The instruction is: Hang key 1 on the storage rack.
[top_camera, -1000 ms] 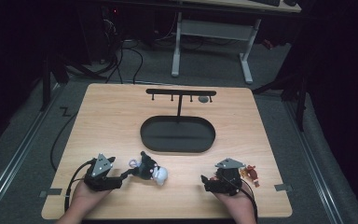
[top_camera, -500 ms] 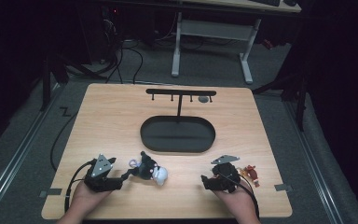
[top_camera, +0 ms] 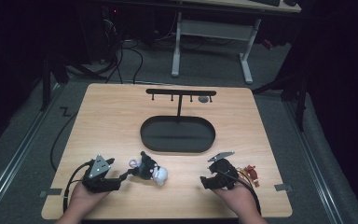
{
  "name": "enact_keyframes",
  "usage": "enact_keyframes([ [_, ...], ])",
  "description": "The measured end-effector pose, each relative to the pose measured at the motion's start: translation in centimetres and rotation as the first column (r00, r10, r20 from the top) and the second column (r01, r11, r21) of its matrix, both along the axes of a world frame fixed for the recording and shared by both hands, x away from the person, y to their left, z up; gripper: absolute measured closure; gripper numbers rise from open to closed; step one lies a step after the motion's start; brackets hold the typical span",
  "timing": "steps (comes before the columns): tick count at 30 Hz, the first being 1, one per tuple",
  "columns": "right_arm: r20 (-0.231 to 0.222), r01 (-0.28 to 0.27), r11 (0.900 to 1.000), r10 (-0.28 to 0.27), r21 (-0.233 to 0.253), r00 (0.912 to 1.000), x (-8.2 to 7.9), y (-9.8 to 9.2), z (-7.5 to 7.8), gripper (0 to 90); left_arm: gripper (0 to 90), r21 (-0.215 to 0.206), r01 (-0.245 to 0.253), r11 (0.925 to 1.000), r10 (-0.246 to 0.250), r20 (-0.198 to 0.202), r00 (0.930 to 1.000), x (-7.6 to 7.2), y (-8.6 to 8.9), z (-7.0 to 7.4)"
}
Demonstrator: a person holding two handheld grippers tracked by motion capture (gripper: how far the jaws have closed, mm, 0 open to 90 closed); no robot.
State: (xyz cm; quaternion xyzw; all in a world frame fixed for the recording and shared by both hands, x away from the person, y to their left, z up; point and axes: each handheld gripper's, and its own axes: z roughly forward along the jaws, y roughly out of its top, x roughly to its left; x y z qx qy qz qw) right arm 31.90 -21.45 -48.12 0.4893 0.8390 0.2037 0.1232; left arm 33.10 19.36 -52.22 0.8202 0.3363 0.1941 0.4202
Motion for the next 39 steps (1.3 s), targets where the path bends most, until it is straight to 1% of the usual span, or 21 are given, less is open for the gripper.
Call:
enact_keyframes([
  [1,-0.012,-0.002,1.0,0.002,-0.004,0.9999,0.0,0.1,0.0,29.4,24.3,0.002,0.003,1.0,-0.003,-0.001,1.0,0.0,0.0,0.0],
  [2,-0.012,-0.002,1.0,0.002,-0.004,0.9999,0.0,0.1,0.0,29.4,24.3,0.002,0.003,1.0,-0.003,-0.001,1.0,0.0,0.0,0.0],
  [6,-0.047,-0.015,0.999,0.014,-0.03,0.9988,0.1,0.1,0.1,29.4,24.3,0.004,0.006,1.0,-0.006,0.003,1.0,0.0,-0.1,0.0],
  [7,-0.062,-0.024,0.999,0.022,-0.039,0.9978,0.1,-0.1,0.3,29.8,24.4,0.007,0.01,0.9999,-0.01,0.002,0.9999,0.0,-0.1,0.0],
  [9,-0.068,-0.026,0.999,0.023,-0.044,0.9974,0.1,-0.1,0.4,30.0,24.4,0.009,0.012,0.9999,-0.012,0.004,0.9999,0.0,-0.1,0.0],
  [10,-0.081,-0.031,0.998,0.026,-0.051,0.9964,0.2,-0.5,0.6,30.5,24.5,0.01,0.013,0.9999,-0.013,0.004,0.9999,0.1,-0.1,-0.1],
  [11,-0.081,-0.031,0.998,0.026,-0.051,0.9964,0.2,-0.5,0.6,30.5,24.5,0.009,0.013,0.9999,-0.013,0.003,0.9999,0.1,-0.1,-0.1],
  [12,-0.101,-0.024,0.999,0.019,-0.046,0.9947,0.2,-0.7,0.7,31.0,24.5,0.01,0.015,0.9998,-0.015,0.002,0.9999,0.1,-0.1,-0.1],
  [14,-0.106,-0.023,0.999,0.018,-0.044,0.9942,0.2,-0.8,0.7,31.4,24.5,0.011,0.017,0.9998,-0.017,0.003,0.9999,0.1,-0.2,-0.1],
  [16,-0.122,-0.029,0.998,0.022,-0.054,0.9922,0.2,-1.0,0.9,31.9,24.6,0.012,0.019,0.9997,-0.019,0.004,0.9998,0.1,-0.2,-0.1],
  [18,-0.129,-0.037,0.997,0.029,-0.061,0.9912,0.2,-1.3,1.1,32.5,24.6,0.013,0.022,0.9997,-0.023,0.003,0.9997,0.1,-0.2,-0.1],
  [20,-0.141,-0.025,0.998,0.016,-0.062,0.9899,0.2,-1.7,1.4,32.7,24.6,0.015,0.024,0.9996,-0.024,0.002,0.9997,0.1,-0.2,-0.1],
  [21,-0.151,-0.012,0.998,0.002,-0.066,0.9886,0.2,-2.1,1.8,33.5,24.6,0.017,0.026,0.9995,-0.027,0.003,0.9996,0.1,-0.3,-0.1],
  [23,-0.153,-0.006,0.998,-0.004,-0.066,0.9883,0.1,-2.4,2.0,33.8,24.6,0.018,0.027,0.9995,-0.027,0.004,0.9996,0.1,-0.3,-0.1],
  [24,-0.154,0.013,0.998,-0.023,-0.064,0.9877,0.0,-2.9,2.4,34.7,24.7,0.019,0.029,0.9994,-0.029,0.004,0.9996,0.0,-0.3,-0.1],
  [25,-0.154,0.013,0.998,-0.023,-0.064,0.9877,0.0,-2.9,2.4,34.7,24.7,0.02,0.028,0.9994,-0.028,0.005,0.9996,0.0,-0.3,-0.1],
  [28,-0.152,0.019,0.997,-0.031,-0.079,0.988,0.0,-3.8,2.8,35.5,24.6,0.022,0.03,0.9993,-0.031,0.003,0.9995,0.0,-0.3,-0.1],
  [34,-0.135,0.067,0.992,-0.081,-0.103,0.9875,-0.3,-6.2,3.7,38.0,24.7,0.027,0.035,0.999,-0.035,-0.001,0.9994,0.0,-0.3,-0.1],
  [36,-0.129,0.088,0.99,-0.102,-0.111,0.9865,-0.5,-7.1,3.8,39.0,24.7,0.027,0.036,0.999,-0.036,0.0,0.9993,0.0,-0.4,-0.2],
  [37,-0.129,0.088,0.99,-0.102,-0.111,0.9865,-0.5,-7.1,3.8,39.0,24.7,0.028,0.036,0.9989,-0.036,0.0,0.9993,0.0,-0.4,-0.2],
  [39,-0.129,0.107,0.987,-0.122,-0.117,0.9841,-0.7,-8.0,3.8,40.0,24.7,0.029,0.039,0.9988,-0.039,0.0,0.9992,0.0,-0.4,-0.2],
])
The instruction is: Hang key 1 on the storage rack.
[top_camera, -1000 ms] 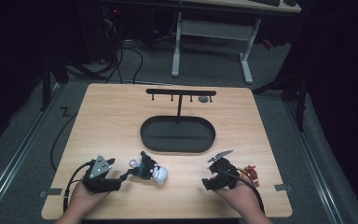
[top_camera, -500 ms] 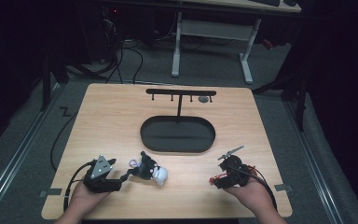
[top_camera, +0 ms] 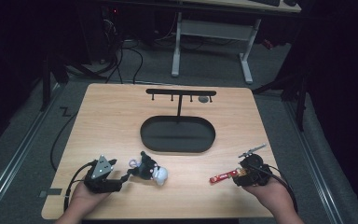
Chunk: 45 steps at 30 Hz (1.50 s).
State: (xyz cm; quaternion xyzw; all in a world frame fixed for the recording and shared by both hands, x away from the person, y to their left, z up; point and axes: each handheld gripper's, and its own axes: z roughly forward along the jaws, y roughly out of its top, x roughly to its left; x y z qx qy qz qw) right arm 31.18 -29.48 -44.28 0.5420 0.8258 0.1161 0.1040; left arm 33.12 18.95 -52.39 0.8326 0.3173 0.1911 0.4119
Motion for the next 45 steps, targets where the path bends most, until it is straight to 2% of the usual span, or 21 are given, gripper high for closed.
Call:
enact_keyframes([
  [16,-0.01,0.067,0.997,-0.067,-0.026,0.9977,-0.8,-3.0,-0.4,40.7,24.8,0.006,0.008,0.9999,-0.008,-0.008,0.9999,0.0,-0.2,-0.1],
  [24,-0.027,0.069,0.997,-0.071,-0.045,0.9972,-1.1,-3.7,-1.6,40.6,24.9,0.01,0.015,0.9998,-0.015,-0.009,0.9998,0.0,-0.2,-0.2],
  [28,-0.023,0.067,0.996,-0.069,-0.061,0.9974,-0.8,-4.0,-2.0,39.9,24.9,0.013,0.016,0.9998,-0.016,-0.011,0.9998,0.0,-0.3,-0.2],
  [36,-0.015,0.08,0.993,-0.081,-0.091,0.9966,0.8,-4.2,-2.4,45.1,25.0,0.014,0.015,0.9998,-0.015,-0.012,0.9998,0.0,-0.3,-0.2],
  [40,-0.031,0.084,0.992,-0.087,-0.096,0.9957,1.5,-4.0,-3.0,47.2,24.9,0.014,0.016,0.9998,-0.016,-0.012,0.9998,0.0,-0.3,-0.3],
  [45,-0.036,0.081,0.988,-0.087,-0.13,0.9956,2.1,-3.7,-3.7,48.6,24.9,0.013,0.014,0.9998,-0.014,-0.012,0.9998,-0.1,-0.1,-0.2],
])
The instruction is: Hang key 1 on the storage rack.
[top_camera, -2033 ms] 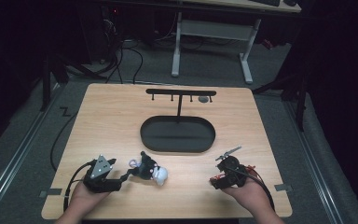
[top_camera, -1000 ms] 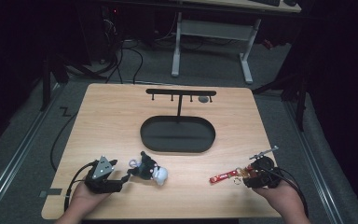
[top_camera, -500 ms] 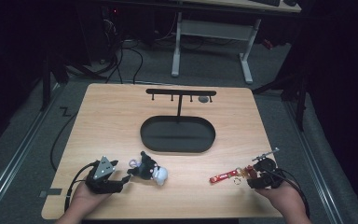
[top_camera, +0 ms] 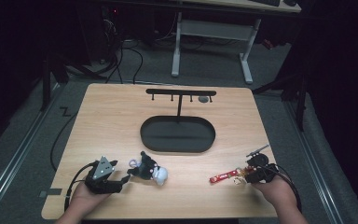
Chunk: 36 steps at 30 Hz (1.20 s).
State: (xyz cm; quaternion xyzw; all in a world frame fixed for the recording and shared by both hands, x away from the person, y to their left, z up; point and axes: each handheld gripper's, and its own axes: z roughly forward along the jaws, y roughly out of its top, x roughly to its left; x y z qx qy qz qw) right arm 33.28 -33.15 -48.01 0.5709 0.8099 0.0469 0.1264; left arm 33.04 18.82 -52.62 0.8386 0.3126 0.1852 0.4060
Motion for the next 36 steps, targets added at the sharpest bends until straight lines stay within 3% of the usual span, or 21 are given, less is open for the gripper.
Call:
enact_keyframes([
  [27,0.006,0.023,1.0,-0.023,0.007,0.9997,0.9,-0.9,-0.9,61.3,25.0,0.008,0.011,0.9999,-0.011,-0.008,0.9999,0.0,-0.2,-0.2],
  [30,-0.011,0.029,0.999,-0.028,0.017,0.9995,1.0,-1.1,-0.7,62.3,25.0,0.01,0.012,0.9999,-0.012,-0.008,0.9999,0.0,-0.2,-0.2],
  [36,-0.004,0.052,0.996,-0.052,0.068,0.9986,1.0,-1.6,-0.9,63.5,25.0,0.011,0.016,0.9998,-0.016,-0.009,0.9998,-0.1,-0.2,-0.2],
])
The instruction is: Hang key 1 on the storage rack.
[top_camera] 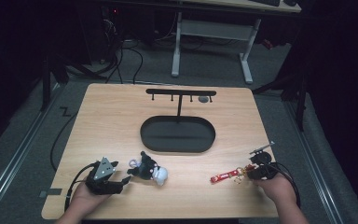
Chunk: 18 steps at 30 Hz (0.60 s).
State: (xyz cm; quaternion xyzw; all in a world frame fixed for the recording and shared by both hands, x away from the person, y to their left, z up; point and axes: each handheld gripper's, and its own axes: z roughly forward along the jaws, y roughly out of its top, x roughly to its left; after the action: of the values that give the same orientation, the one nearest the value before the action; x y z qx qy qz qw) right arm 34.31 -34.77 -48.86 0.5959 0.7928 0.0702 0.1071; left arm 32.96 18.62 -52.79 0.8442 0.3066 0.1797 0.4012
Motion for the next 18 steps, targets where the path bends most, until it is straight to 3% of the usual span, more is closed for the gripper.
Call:
enact_keyframes([
  [5,0.009,0.0,1.0,0.0,-0.014,1.0,-0.1,0.0,0.0,66.4,25.1,-0.001,-0.002,1.0,0.002,0.001,1.0,0.0,0.0,0.0],
  [9,-0.021,-0.031,0.999,0.03,-0.017,0.9993,0.0,0.3,0.3,66.8,25.1,-0.002,-0.004,1.0,0.004,0.001,1.0,0.0,0.1,0.1],
  [18,-0.006,-0.052,0.998,0.052,0.028,0.9986,-0.6,1.5,3.4,66.9,25.3,-0.002,-0.001,1.0,0.001,0.004,1.0,-0.1,0.1,0.1],
])
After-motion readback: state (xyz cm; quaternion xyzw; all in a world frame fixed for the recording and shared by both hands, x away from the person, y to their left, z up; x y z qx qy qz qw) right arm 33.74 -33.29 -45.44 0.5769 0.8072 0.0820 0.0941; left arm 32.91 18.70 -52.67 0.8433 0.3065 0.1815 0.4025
